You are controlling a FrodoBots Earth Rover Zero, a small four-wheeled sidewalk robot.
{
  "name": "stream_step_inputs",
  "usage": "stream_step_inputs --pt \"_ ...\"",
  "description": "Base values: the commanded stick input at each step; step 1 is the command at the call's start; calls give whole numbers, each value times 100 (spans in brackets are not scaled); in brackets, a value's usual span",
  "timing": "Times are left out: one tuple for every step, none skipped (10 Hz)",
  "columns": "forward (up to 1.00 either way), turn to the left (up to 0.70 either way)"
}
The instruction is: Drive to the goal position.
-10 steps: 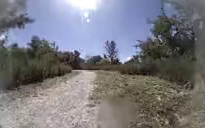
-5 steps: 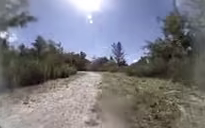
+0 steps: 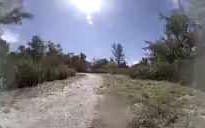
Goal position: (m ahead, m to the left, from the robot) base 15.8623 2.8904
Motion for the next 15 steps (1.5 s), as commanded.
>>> stream_step_inputs --pt "85 0" --pt "85 0" --pt "85 0" --pt "85 0" --pt "85 0" --pt "85 0" --pt "85 0" --pt "85 31" --pt "85 0" --pt "85 0" --pt "85 0" --pt "85 0" --pt "85 0" --pt "85 0" --pt "85 0"
